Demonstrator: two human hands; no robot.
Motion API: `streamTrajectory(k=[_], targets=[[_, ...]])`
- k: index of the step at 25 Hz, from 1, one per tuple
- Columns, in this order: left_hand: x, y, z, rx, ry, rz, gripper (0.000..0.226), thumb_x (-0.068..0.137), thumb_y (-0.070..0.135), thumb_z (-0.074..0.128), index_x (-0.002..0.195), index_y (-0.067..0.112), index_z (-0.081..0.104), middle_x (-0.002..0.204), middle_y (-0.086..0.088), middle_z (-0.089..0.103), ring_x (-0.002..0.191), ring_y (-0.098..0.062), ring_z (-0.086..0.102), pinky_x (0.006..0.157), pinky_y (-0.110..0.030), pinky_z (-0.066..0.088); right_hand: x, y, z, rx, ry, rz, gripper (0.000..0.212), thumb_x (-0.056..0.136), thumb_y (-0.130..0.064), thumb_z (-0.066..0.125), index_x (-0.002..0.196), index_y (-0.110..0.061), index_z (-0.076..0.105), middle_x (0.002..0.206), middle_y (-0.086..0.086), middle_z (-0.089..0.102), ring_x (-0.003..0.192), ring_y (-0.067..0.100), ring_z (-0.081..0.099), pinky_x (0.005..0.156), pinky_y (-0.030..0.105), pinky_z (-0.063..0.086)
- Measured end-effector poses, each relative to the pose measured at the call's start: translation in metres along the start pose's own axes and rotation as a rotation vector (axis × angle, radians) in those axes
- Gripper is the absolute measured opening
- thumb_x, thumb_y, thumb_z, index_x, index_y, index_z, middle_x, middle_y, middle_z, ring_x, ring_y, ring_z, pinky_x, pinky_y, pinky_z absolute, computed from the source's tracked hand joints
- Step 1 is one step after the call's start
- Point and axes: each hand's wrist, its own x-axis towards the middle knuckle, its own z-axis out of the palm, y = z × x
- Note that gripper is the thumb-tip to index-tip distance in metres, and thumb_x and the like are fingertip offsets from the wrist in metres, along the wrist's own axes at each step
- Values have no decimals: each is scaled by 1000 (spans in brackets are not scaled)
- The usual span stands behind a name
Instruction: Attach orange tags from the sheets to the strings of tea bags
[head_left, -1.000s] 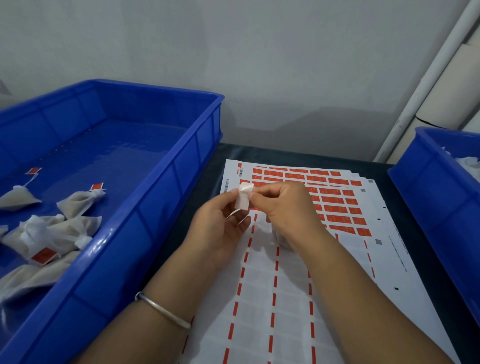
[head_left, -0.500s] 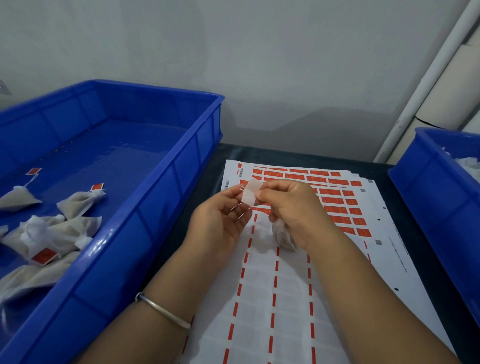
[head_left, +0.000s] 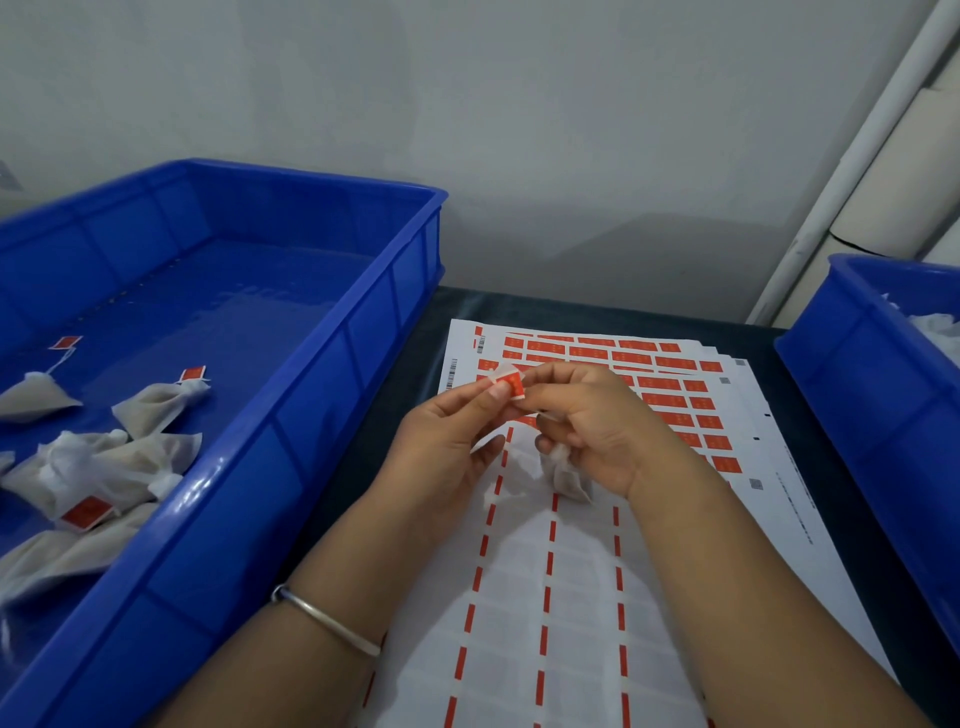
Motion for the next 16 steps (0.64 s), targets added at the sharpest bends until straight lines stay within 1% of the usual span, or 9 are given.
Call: streamTrajectory(k=[1, 2, 3, 5, 8, 12, 14, 16], targets=[[0, 0, -1, -15, -1, -12, 18, 61, 35, 70, 76, 29, 77, 88, 10, 74, 78, -1, 69, 72, -25, 47, 0, 0, -1, 2, -25, -3, 5, 86, -12, 65, 90, -13, 69, 82, 3, 70, 39, 2, 53, 50, 20, 44], [1, 0, -1, -31, -3, -26, 18, 62, 36, 70, 76, 27, 77, 86, 11, 74, 75, 0, 69, 73, -25, 46, 0, 0, -3, 9, -52, -3, 8, 86, -12, 66, 93, -12, 68, 79, 3, 71, 37, 3, 50, 50, 20, 45], [2, 0, -1, -42, 0, -44, 19, 62, 37, 70, 76, 26, 77, 84, 12, 73, 74, 0, 69, 74, -25, 47, 0, 0, -4, 19, -79, 1, 11, 85, -12, 66, 96, -12, 67, 79, 4, 72, 37, 5, 47, 50, 20, 46], [4, 0, -2, -59, 26, -73, 20, 61, 39, 71, 73, 24, 77, 83, 13, 73, 78, -6, 69, 74, -24, 48, 2, 1, -6, 40, -118, 11, 14, 86, -10, 65, 100, -12, 66, 84, 5, 74, 40, 7, 45, 53, 21, 49], [6, -1, -1, -69, 56, -77, 20, 61, 40, 71, 71, 24, 77, 80, 13, 73, 84, -8, 64, 70, -23, 47, 4, 1, -6, 65, -136, 19, 13, 86, -9, 63, 98, -12, 66, 86, 6, 74, 41, 7, 49, 55, 21, 51], [6, 0, -2, -60, 72, -76, 16, 62, 39, 70, 71, 28, 77, 83, 10, 74, 83, -8, 67, 67, -23, 46, 5, 2, -5, 75, -121, 22, 11, 87, -7, 62, 95, -11, 69, 84, 7, 74, 46, 10, 55, 52, 20, 50], [5, 0, -2, -56, 64, -80, 13, 71, 37, 68, 72, 28, 77, 85, 6, 74, 78, -6, 70, 68, -24, 46, 5, 1, -5, 56, -108, 17, 12, 89, -7, 60, 92, -13, 70, 82, 7, 74, 53, 14, 57, 50, 20, 50], [4, 0, -2, -48, 61, -63, 15, 80, 33, 65, 72, 28, 76, 85, 5, 74, 74, -3, 70, 68, -26, 46, 4, 1, -4, 7, -83, -12, 10, 88, -13, 63, 88, -19, 71, 80, 3, 74, 59, 16, 60, 51, 20, 50]])
